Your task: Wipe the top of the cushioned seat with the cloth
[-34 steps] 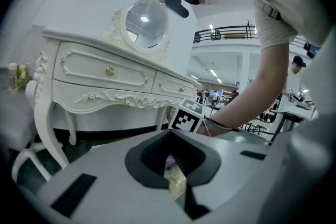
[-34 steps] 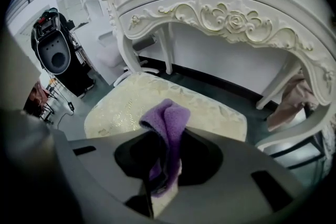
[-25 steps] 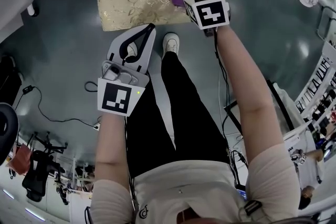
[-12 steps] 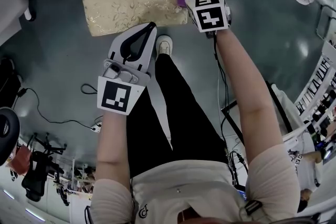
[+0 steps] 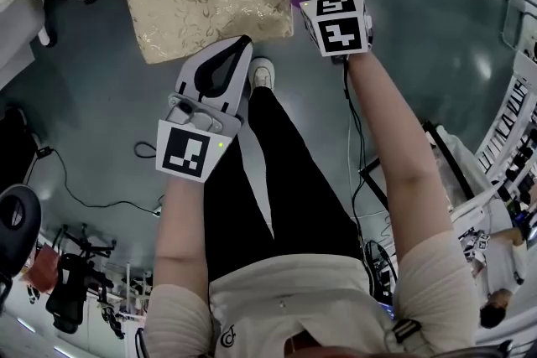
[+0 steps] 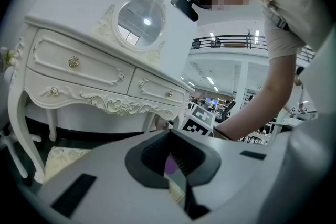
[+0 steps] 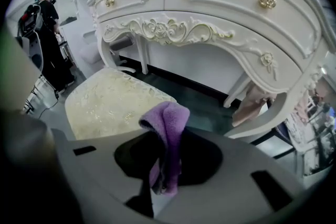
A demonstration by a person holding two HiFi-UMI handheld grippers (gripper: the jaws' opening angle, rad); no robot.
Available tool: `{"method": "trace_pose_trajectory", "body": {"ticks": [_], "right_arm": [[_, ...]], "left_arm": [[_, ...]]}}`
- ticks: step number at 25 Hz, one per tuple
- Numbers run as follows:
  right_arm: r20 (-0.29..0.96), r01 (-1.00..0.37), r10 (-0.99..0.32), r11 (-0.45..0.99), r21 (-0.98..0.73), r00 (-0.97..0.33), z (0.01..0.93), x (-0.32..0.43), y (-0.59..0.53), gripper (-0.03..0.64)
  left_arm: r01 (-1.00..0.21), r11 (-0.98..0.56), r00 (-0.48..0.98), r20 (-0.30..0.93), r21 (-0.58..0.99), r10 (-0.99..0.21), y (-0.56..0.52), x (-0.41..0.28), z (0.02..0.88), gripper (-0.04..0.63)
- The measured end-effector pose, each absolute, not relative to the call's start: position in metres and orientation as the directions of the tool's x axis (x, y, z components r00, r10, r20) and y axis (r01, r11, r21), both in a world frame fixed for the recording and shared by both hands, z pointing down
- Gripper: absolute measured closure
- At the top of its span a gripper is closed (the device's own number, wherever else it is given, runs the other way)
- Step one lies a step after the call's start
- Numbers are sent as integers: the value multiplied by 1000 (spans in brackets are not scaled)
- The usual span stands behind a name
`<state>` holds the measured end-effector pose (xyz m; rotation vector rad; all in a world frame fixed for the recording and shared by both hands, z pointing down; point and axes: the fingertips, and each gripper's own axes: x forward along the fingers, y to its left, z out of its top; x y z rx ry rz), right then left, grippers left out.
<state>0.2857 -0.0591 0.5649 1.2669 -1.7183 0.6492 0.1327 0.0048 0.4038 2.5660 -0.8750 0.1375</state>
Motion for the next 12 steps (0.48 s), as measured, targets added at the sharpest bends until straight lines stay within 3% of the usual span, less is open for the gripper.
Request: {"method": "trace_pose_trajectory", "body": {"ticks": [12], "right_arm": [[848,-943,-483,328,-55,-217,518,148,-23,531]], "left_arm": [[-567,-770,824,223,292,-522,12,33,374,583]]}}
